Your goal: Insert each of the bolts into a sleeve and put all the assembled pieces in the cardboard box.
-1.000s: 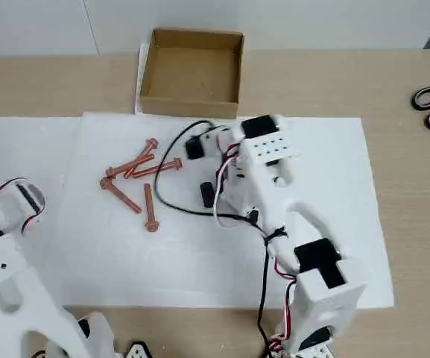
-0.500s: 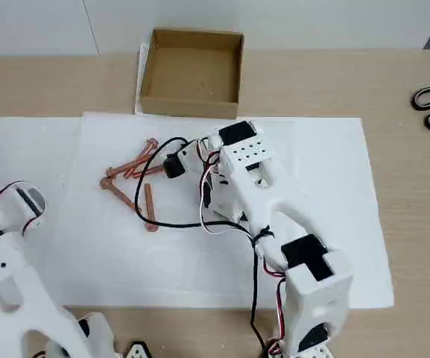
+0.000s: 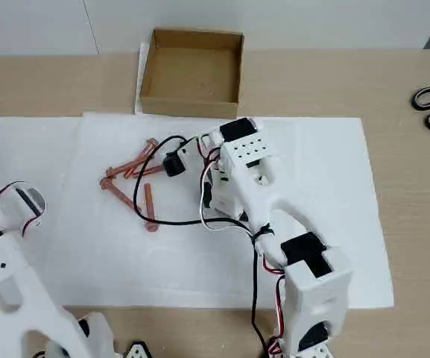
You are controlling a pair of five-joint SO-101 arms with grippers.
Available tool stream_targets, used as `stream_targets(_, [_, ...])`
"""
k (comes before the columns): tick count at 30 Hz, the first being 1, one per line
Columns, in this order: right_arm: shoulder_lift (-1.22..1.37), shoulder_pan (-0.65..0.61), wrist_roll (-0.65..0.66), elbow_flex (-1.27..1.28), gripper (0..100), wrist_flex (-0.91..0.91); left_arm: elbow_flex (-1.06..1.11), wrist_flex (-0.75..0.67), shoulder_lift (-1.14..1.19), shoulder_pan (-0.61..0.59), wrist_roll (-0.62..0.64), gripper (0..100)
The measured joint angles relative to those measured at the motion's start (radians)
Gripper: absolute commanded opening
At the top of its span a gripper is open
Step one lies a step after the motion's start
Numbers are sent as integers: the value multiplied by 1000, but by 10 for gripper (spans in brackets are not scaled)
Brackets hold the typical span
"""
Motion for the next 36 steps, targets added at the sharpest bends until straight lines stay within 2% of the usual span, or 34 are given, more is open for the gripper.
stream_targets(15, [133, 37, 0, -5, 205, -29, 0, 0, 0, 0, 3, 169])
stream_targets(22, [150, 46, 0, -18, 0, -32, 0, 0, 0, 0, 3, 169])
stream_targets(30, [161, 49, -2, -37, 3, -12, 0, 0, 0, 0, 3, 169])
stream_targets(36, [71, 54, -2, -29, 3, 8, 0, 0, 0, 0, 3, 169])
